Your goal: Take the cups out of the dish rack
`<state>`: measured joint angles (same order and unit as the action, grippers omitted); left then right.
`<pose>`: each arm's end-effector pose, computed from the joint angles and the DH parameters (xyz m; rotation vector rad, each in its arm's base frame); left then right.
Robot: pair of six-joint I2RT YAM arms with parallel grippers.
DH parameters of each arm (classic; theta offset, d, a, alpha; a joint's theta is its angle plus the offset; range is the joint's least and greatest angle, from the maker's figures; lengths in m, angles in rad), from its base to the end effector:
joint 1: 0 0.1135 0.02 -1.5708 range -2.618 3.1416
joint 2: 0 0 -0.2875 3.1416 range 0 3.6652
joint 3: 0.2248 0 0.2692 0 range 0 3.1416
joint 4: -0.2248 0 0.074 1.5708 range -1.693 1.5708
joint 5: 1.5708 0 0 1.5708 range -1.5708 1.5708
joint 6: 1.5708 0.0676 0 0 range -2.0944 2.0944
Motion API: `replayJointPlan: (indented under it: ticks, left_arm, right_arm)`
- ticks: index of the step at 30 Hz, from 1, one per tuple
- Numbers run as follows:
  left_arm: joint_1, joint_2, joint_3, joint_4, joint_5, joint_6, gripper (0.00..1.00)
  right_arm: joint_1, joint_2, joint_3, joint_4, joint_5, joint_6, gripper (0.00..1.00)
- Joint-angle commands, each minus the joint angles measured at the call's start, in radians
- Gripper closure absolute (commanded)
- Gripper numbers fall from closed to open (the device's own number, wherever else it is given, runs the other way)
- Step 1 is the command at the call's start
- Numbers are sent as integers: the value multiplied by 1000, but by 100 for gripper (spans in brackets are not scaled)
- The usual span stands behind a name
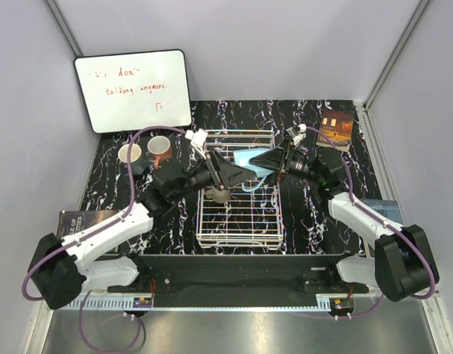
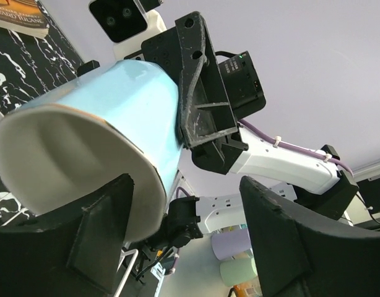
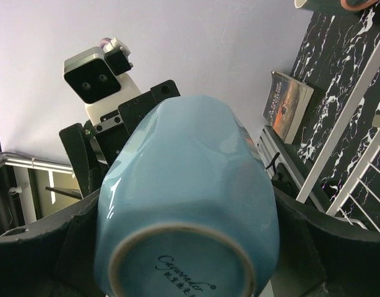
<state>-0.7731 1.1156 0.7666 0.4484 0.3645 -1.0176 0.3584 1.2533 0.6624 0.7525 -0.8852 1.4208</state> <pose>0.1959 -0.2248 0.3520 0.1363 1.7302 -1.6621 0.2597 0.1531 0.3091 0.0420 1.8548 1.9643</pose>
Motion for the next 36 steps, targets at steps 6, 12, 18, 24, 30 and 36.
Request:
replayJointPlan:
  ticks: [6,12,18,24,30,36]
  left_arm:
    - [-80,95,57,134,-16,8,46]
    - [-98,136,60,154,-13,4,77]
    - [-103,147,85,64,-30,14,100]
    - [-120,60,149,-271,-226,178,100]
    - [-123,35,238,-571,-403,335,100]
    - [-123,-36,211,-585,-460,356,100]
  right_arm:
    - [25,-72,-6,165,-17,63,100]
    - [31,-91,-6,174,-26,78,100]
    - [31,-109,-1,144,-26,60,100]
    - [31,-133,55,-74,-20,-77,34]
    - [30,-140,95,-247,21,-172,0]
    - [31,-146,135,-335,38,-249,0]
